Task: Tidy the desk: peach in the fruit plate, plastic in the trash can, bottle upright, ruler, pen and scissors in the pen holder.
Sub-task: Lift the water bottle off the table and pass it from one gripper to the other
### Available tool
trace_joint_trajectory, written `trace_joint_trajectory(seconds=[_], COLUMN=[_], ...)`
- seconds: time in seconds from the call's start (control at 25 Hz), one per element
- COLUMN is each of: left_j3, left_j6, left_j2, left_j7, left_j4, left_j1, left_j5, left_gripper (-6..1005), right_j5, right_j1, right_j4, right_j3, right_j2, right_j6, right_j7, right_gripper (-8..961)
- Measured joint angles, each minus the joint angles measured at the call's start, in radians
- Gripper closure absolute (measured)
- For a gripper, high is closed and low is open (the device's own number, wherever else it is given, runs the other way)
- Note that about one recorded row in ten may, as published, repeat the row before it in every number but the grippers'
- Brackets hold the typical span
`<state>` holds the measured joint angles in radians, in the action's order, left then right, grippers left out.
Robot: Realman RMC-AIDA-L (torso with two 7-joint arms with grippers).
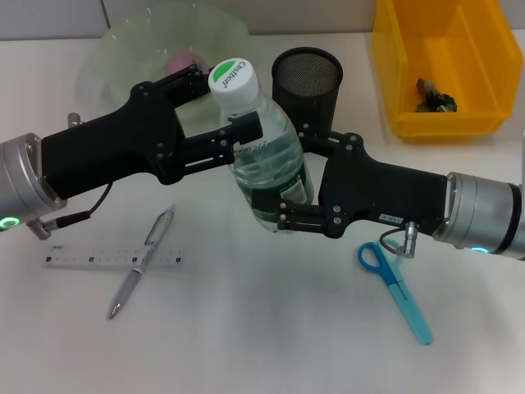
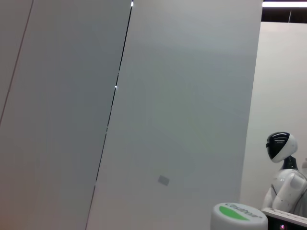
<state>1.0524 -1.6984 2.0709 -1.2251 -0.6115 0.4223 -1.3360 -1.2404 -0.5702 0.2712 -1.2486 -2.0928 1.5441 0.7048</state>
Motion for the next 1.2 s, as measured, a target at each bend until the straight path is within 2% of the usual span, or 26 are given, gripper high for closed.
trace_joint_trajectory(seconds=[0.64, 1.08, 1.2], left_j3=[0.004, 0.002, 0.004], left_j6=[0.002, 0.027, 0.03], left_j2=[-0.002, -0.004, -0.003], left_j7=[-0.031, -0.031, -0.031], left_j4=[0.003, 0.002, 0.002], left_j1=[0.018, 0.025, 0.029], left_j5=[-0.008, -0.008, -0.008], left_gripper=[206, 282, 391], right_j5=[0.001, 0.002, 0.002], right_j1=[-0.028, -0.038, -0.038], right_j4=[-0.003, -0.003, -0.004], right_j3=[-0.019, -0.025, -0.025], right_j2=[0.0, 0.0, 0.001], right_j6=[-0.016, -0.04, -0.047], right_j7=[0.037, 0.039, 0.04], right_gripper=[146, 138, 136])
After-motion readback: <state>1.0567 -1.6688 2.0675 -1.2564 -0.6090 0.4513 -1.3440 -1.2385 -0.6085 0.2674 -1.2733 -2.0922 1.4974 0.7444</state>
